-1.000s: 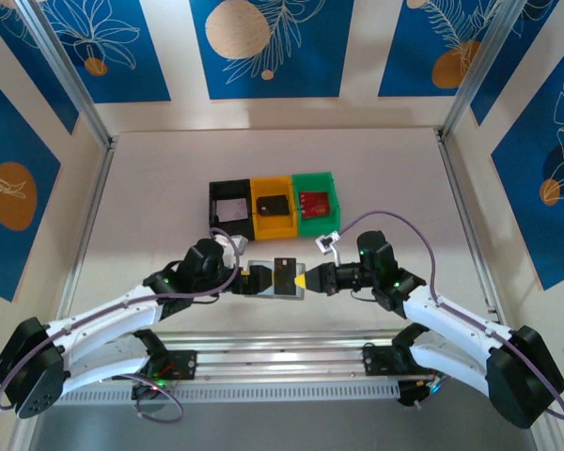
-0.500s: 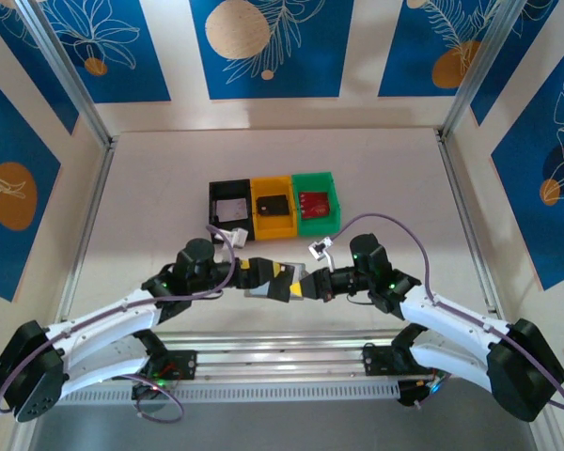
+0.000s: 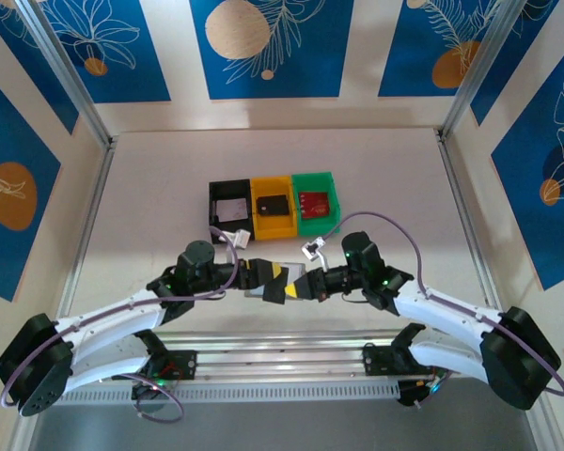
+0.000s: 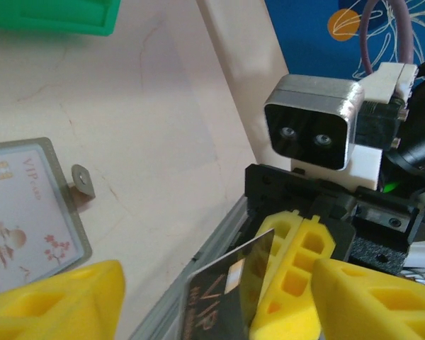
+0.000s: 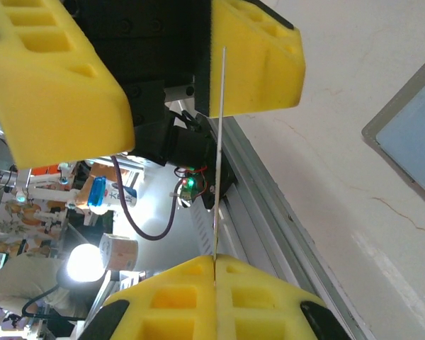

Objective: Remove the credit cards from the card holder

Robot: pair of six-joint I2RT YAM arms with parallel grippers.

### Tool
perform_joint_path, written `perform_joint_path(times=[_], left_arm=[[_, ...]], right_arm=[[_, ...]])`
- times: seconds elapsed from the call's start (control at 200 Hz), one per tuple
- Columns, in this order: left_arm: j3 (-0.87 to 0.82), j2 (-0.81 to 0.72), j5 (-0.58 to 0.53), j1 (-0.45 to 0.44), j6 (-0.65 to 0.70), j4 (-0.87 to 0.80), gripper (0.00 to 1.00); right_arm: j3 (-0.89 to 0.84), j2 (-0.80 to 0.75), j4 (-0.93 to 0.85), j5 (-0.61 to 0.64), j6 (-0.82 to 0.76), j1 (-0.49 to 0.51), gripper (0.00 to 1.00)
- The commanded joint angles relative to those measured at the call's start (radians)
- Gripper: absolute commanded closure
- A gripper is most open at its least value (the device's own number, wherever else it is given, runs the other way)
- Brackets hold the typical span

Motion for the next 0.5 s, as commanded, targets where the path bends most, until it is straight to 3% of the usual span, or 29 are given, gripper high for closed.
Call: perform_joint_path(times=[0.0, 0.16, 0.495], left_arm=[[-0.007, -0.006, 0.032, -0.001, 0.0, 0.05, 0.38], [-0.015, -0.018, 0.035, -0.001, 0.004, 0.048, 0.45], [-0.024, -0.027, 0.046, -0.001, 0.001, 0.07, 0.7]], right_arm=[[0.03, 0.014, 0.021, -0.011, -0.022, 0.01, 1.0], [0.036, 0.022, 0.02, -0.005, -0.022, 0.01, 1.0], [0.05, 0.048, 0.007, 0.007, -0.02, 0.01, 1.0]])
